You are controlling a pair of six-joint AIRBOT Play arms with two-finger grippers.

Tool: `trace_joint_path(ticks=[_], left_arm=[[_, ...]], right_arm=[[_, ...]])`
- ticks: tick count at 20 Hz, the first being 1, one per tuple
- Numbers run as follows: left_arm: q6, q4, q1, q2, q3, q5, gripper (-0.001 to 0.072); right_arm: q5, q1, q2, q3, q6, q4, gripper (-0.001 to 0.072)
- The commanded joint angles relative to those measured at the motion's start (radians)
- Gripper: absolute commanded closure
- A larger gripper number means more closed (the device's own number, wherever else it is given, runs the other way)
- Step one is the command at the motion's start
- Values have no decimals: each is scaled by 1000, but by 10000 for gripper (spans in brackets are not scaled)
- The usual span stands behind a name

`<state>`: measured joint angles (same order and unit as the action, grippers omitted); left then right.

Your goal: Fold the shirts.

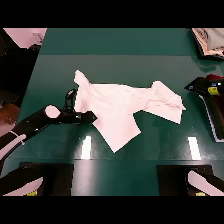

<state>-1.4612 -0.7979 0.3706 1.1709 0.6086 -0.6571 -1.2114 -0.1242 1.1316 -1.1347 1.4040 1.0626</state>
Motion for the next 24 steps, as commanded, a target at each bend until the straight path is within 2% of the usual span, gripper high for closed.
trace_joint_path(ticks=[1, 2, 3, 4, 5, 8, 10, 12, 16, 19, 24], left_arm=[[-5, 25, 45, 23, -4, 30, 163], [-5, 38, 45, 23, -4, 53, 165], [-5, 53, 45, 23, -2, 65, 332], [-5, 58, 45, 23, 8, 63, 594], [-5, 58, 45, 22, 24, 57, 679], [5, 27, 29, 5, 126, 11, 680], [42, 6, -16, -15, 219, -49, 680], [79, -15, -77, -34, 317, -119, 680], [93, -40, -156, -40, 410, -196, 680], [93, -70, -152, -40, 409, -225, 679], [93, -75, -152, -40, 409, -222, 680]], right_arm=[[-1, 0, -1, 0, 0, 0, 275], [-1, 0, -1, 0, 0, 0, 275], [-3, 0, -1, 0, 0, 1, 275], [-5, 0, -1, 0, 0, 1, 275], [-6, 0, -1, 0, 0, 3, 275], [-18, 0, 0, 1, 0, 50, 275], [-50, -3, 9, 1, 0, 111, 275], [-126, -21, 45, 1, -16, 116, 275], [-182, -89, 157, 1, -23, 106, 275], [-169, -138, 230, 1, -24, 15, 275], [-77, -130, 301, 1, -49, -219, 275]])
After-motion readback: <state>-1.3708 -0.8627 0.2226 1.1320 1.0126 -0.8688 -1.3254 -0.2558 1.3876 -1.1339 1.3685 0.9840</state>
